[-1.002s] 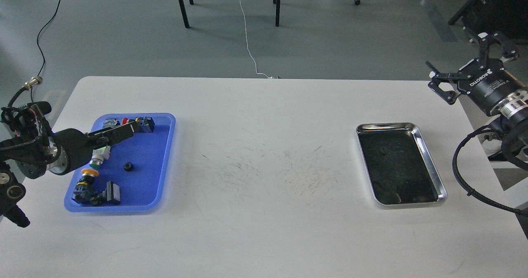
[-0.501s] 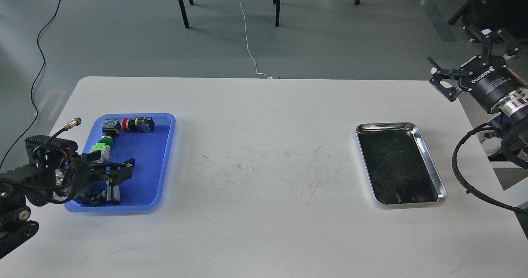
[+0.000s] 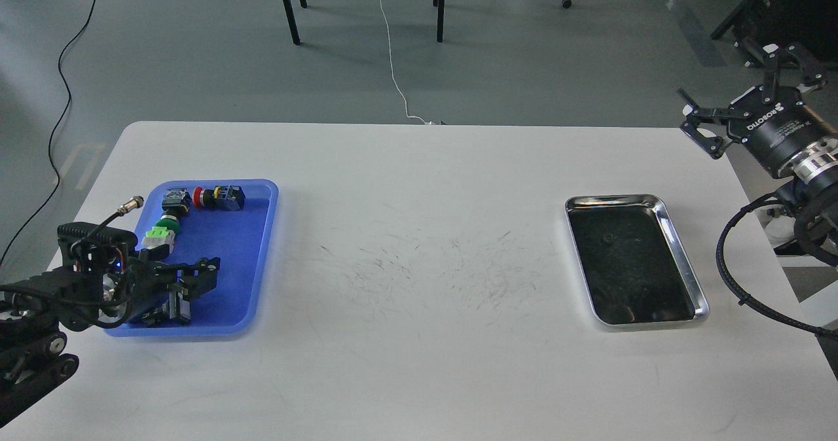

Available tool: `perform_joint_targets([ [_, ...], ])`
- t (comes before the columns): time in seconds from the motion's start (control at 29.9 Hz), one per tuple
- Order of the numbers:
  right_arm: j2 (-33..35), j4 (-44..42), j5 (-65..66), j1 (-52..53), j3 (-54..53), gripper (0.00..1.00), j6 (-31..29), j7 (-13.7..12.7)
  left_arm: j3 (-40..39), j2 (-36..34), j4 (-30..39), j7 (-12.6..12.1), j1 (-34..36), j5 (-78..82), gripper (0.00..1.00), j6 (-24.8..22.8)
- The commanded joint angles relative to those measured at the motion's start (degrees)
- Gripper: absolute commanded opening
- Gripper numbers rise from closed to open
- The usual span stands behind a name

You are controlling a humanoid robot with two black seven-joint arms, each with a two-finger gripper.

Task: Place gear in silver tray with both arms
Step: 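Lower the left gripper into the blue tray and grasp another black gear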

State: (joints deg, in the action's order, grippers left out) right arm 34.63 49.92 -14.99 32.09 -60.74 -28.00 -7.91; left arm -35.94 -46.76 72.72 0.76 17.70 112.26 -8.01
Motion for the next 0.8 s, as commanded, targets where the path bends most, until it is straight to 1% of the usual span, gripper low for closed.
perform_joint_targets([
  [0.0, 0.0, 0.0, -0.03, -0.01, 0.01, 0.98, 0.0, 0.0, -0.01, 0.88, -0.65, -0.05, 0.14, 0.68, 0.88, 0.01],
  [0.17, 0.09, 0.09, 0.05, -0.01, 0.01, 0.98, 0.0, 0.0, -0.01, 0.97, -0.74, 0.03, 0.14, 1.73, 0.85, 0.01],
  [0.2, 0.09, 0.09, -0.03, -0.09, 0.01, 0.98, 0.0, 0.0, -0.01, 1.06, -0.74, 0.03, 0.14, 1.82, 0.84, 0.01],
  [0.27, 0.09, 0.09, -0.03, -0.27, 0.01, 0.98, 0.0, 0.0, 0.43, 1.06, -0.82, 0.03, 0.14, 1.91, 0.78, 0.01],
  [0.53, 0.09, 0.09, 0.05, -0.27, 0.1, 0.98, 0.0, 0.0, 1.75, 1.23, -1.44, 0.03, 0.31, 1.91, 0.71, 0.45],
  [0.63, 0.09, 0.09, 0.05, -0.27, 0.1, 0.98, 0.0, 0.0, 2.02, 1.58, -2.05, 0.03, 0.4, 1.91, 0.67, 0.54],
  [0.77, 0.0, 0.09, 0.05, -0.18, 0.1, 0.98, 0.0, 0.0, 2.1, 1.67, -2.14, 0.03, 0.49, 1.91, 0.58, 0.54],
])
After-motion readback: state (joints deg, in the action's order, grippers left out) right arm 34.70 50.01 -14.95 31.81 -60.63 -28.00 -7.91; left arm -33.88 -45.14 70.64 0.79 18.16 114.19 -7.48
